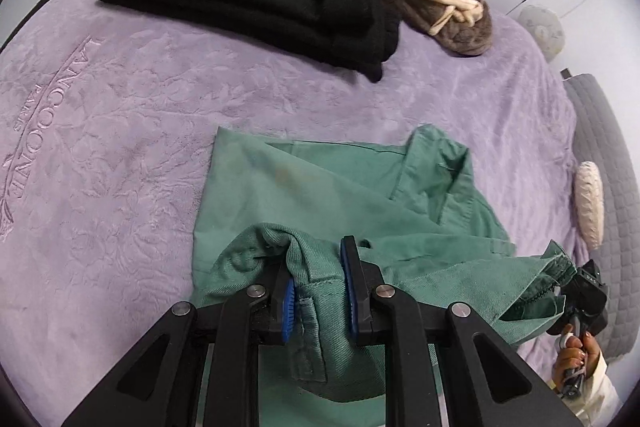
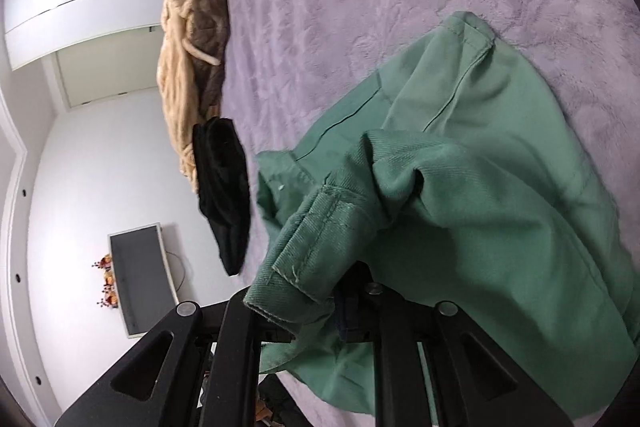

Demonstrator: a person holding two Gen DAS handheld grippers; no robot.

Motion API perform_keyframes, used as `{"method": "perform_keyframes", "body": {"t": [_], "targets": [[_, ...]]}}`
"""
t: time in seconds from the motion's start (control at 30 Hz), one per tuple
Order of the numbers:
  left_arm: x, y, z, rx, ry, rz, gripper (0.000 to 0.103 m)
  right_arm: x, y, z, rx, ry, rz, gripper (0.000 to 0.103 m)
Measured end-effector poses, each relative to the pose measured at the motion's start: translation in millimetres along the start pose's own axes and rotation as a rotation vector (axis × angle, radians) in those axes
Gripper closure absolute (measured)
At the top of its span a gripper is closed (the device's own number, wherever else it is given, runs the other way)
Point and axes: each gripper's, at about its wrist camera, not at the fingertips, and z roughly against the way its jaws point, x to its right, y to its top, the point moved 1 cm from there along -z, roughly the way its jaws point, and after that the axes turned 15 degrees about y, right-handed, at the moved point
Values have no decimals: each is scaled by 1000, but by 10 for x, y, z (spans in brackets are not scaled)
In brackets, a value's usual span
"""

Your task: Fold small clothes

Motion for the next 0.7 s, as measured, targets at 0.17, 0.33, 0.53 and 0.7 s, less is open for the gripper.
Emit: {"method": "perform_keyframes", "body": {"t": [0.17, 0.33, 0.53, 0.7], "targets": [[-114, 90, -473, -76, 35, 40, 82, 194, 123, -166, 12, -2, -35, 76], [-97, 161, -467, -98, 58, -1, 78, -131, 131, 58, 65, 26, 33, 25], [-81, 214, 51, 114, 156, -30, 4, -627, 127, 328, 58, -234, 330, 25], [-85, 305, 7, 115, 210, -86, 4, -642, 125, -51, -44, -531, 560, 25]]}}
